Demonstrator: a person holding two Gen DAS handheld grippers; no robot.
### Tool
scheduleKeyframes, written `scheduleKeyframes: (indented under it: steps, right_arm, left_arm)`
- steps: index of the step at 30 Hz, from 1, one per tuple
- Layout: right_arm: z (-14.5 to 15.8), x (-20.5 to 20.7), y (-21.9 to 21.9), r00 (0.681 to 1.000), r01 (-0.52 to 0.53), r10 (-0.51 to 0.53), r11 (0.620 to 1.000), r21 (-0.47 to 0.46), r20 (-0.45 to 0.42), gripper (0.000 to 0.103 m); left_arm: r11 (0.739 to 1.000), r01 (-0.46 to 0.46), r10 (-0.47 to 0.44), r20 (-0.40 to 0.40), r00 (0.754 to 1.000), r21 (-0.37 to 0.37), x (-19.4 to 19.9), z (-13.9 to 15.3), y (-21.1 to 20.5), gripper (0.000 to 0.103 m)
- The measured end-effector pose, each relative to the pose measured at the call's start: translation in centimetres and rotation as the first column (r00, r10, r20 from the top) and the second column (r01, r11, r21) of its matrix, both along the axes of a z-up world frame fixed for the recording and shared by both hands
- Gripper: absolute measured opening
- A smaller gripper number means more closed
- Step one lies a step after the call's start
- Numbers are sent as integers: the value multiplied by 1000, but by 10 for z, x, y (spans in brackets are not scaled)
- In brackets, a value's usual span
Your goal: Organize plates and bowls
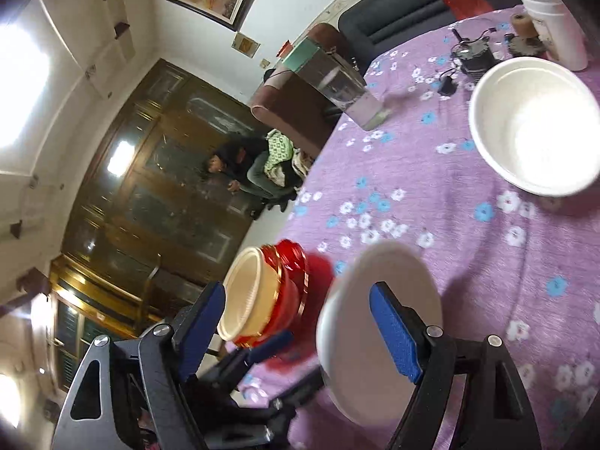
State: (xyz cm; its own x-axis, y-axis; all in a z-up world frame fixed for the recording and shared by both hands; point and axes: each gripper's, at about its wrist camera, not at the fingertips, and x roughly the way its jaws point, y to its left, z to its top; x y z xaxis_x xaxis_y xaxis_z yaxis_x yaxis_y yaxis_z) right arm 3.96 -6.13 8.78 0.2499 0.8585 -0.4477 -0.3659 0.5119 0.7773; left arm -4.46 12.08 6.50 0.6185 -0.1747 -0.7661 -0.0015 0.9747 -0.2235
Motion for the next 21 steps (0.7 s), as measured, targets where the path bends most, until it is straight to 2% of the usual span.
scheduleKeyframes:
  steps: [5,8,15,18,21]
  right_arm:
    - [-17,-11,-11,999,-31,32,999,41,-24,85]
    - [-22,-18,-25,1000,32,-32,999,34,-1,85]
    - [-46,-26,-46,982,186,-185,978,-96,27,85]
    - [-57,-24,-34,981,192,-191,968,-164,22,85]
    - [-69,-22,-21,984,179,-180,958,-223,15,85]
  left_arm:
    - [999,38,-38,-12,999,6,-12,0,-4,87]
    - [998,47,-47,3,999,32,-27,2,-3,87]
    - [997,63,-62,-20,998,45,-36,-10,0,87]
    - [998,59,-59,-52,997,-6,-32,-16,2,87]
    - [999,44,-45,-73,996,-25,-31,-21,6,87]
